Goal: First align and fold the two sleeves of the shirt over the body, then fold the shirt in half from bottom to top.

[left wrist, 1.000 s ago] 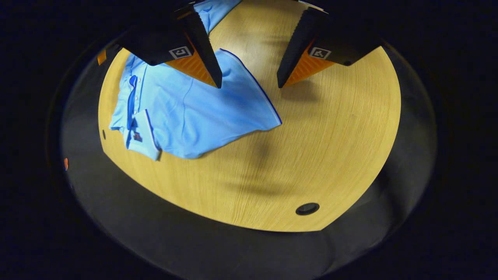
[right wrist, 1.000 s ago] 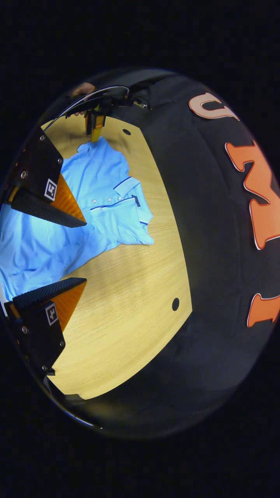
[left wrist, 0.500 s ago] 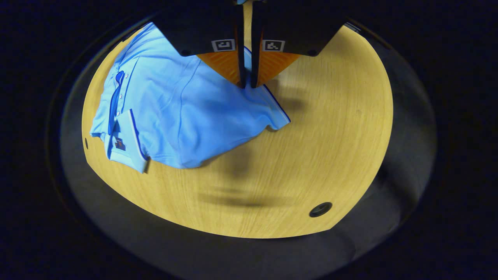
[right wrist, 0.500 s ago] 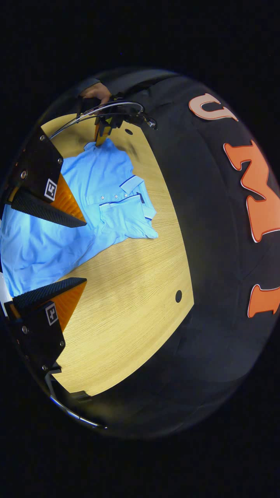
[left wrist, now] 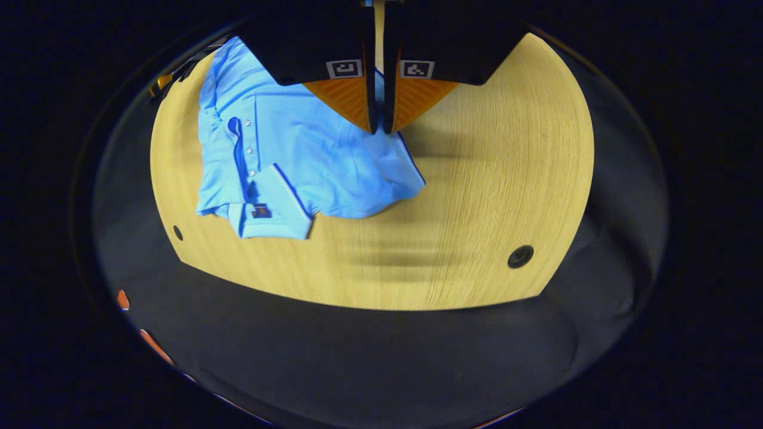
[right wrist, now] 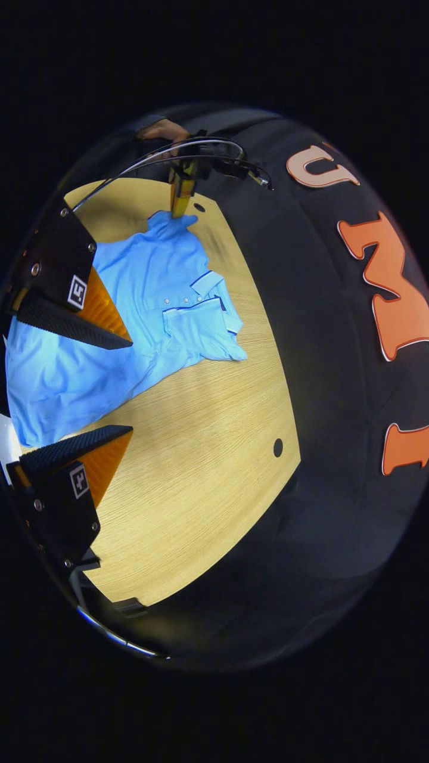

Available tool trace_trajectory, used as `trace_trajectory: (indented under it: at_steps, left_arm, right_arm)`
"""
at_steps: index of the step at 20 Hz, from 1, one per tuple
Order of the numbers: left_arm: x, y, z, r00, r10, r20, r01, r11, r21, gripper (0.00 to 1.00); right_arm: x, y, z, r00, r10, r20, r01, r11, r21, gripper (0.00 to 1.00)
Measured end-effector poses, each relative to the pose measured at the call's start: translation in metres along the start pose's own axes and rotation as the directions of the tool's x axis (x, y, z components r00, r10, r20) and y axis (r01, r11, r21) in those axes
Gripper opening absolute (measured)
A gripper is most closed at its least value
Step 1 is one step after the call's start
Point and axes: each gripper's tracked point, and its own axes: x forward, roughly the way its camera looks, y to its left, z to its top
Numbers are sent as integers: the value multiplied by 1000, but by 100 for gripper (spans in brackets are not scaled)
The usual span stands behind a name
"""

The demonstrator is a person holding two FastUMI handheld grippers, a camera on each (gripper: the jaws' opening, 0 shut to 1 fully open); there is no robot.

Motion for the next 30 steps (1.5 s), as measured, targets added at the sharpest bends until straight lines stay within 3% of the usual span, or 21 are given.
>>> trace_trajectory:
  at_steps: [2,8,17,19,24,30]
  left_arm:
    - [-6,-27,16,998,-36,45,35,999,32,9]
    - [-1,-98,33,991,-126,37,121,986,116,9]
    - [47,-187,17,969,-242,-52,247,950,192,9]
    - [51,-190,12,970,-234,-69,244,944,223,19]
    - [32,-190,-13,963,-260,-65,268,933,241,100]
    - [-26,-165,-68,965,-257,-48,261,938,228,99]
  right_arm:
    - [-6,-9,-1,1000,-11,8,11,1000,-1,79]
    - [-24,-36,-18,999,-52,8,52,999,6,79]
    - [-35,-54,-58,996,-81,-43,84,994,65,95]
    - [-34,-56,-63,995,-83,-53,86,994,62,96]
    - [-31,-54,-72,996,-49,-76,50,999,20,96]
    - [-27,-55,-94,990,16,-140,-28,996,-80,97]
